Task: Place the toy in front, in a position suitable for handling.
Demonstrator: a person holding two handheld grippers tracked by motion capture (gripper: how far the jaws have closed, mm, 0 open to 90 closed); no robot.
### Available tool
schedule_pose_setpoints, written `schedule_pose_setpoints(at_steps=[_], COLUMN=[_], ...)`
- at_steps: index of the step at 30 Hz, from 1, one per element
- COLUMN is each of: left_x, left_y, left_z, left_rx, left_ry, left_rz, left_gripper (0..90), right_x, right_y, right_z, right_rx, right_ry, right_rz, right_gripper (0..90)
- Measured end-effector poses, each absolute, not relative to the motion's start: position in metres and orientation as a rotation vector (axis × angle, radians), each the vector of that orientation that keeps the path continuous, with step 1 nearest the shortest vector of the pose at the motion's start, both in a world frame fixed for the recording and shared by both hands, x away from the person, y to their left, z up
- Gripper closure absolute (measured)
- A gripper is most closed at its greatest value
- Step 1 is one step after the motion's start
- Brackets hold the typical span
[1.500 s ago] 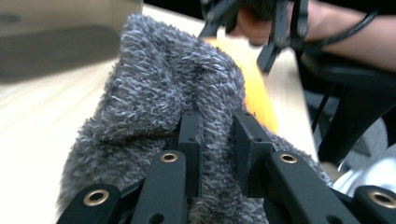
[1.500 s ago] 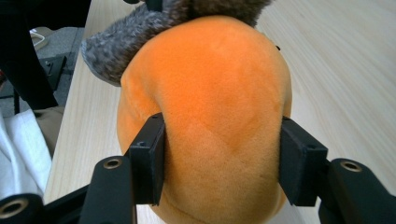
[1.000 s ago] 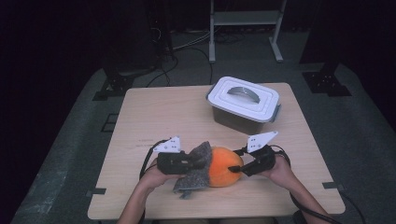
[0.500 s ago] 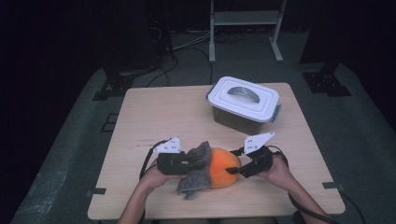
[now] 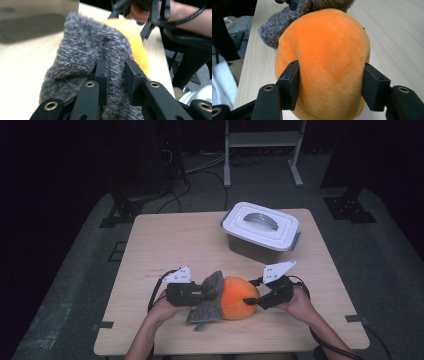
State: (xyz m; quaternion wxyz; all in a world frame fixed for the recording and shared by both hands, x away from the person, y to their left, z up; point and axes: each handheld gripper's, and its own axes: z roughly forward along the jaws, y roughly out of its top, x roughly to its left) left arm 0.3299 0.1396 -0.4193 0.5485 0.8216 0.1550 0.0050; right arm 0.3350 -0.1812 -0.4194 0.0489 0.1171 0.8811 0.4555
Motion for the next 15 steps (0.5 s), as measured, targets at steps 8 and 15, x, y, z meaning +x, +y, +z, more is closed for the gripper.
schedule_pose_setpoints(at_steps=[8, 15], left_x=[0.327, 0.326], left_y=[0.133, 0.131], left_z=[-0.416, -0.420], left_rx=[1.951, 1.968], left_ry=[0.352, 0.341], left_rz=[0.013, 0.000], left_gripper=[74.4, 74.4], right_x=[0.328, 0.341], right_y=[-0.172, -0.180], right_z=[-0.416, -0.421], right_rx=[0.290, 0.451], right_ry=[2.667, 2.735], right_rz=[1.369, 1.438], right_gripper=[33.4, 20.9])
